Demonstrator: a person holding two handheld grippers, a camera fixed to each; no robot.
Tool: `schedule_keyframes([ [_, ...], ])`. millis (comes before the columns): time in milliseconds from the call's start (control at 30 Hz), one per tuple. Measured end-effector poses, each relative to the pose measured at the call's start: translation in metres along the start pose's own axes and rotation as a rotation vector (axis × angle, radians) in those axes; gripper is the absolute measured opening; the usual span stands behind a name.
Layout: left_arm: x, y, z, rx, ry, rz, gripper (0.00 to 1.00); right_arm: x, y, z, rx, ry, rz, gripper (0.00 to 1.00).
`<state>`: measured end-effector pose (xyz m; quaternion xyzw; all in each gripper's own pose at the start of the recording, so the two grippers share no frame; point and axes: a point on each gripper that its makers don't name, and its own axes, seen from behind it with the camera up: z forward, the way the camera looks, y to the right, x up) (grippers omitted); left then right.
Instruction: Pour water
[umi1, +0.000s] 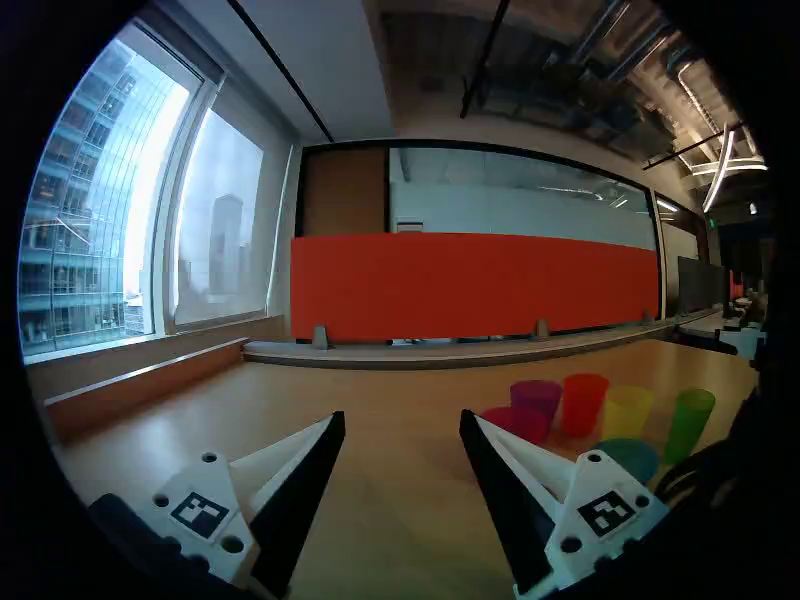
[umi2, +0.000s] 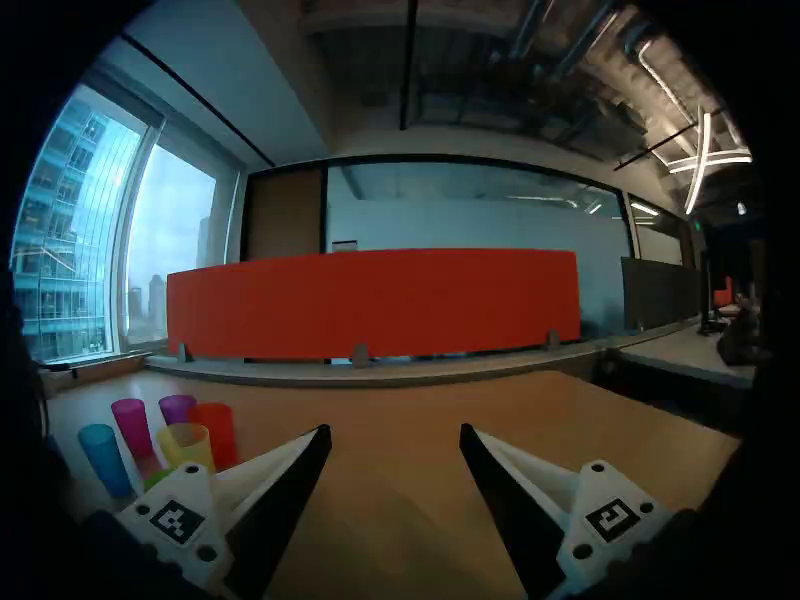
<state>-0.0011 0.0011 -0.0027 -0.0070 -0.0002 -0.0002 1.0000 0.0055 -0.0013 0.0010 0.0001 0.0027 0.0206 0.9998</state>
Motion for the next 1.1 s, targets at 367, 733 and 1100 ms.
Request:
schedule_keyframes([
  [367,0.0002,0.0,-0.0005,0.0,0.0,0.0,0.85,-0.0028,0.0037,0.001,-0.004,-0.001,-0.013,1.0],
  [733,0.0001,0.0,0.0,0.0,0.0,0.0,0.85,-0.0036,0.0051,0.0003,-0.009,-0.003,-0.037,1.0],
  [1100,0.0,0.0001,-0.0002,0.0,0.0,0.0,0.85,-0.0031,0.0053,-0.0001,-0.013,-0.005,-0.041,1.0],
])
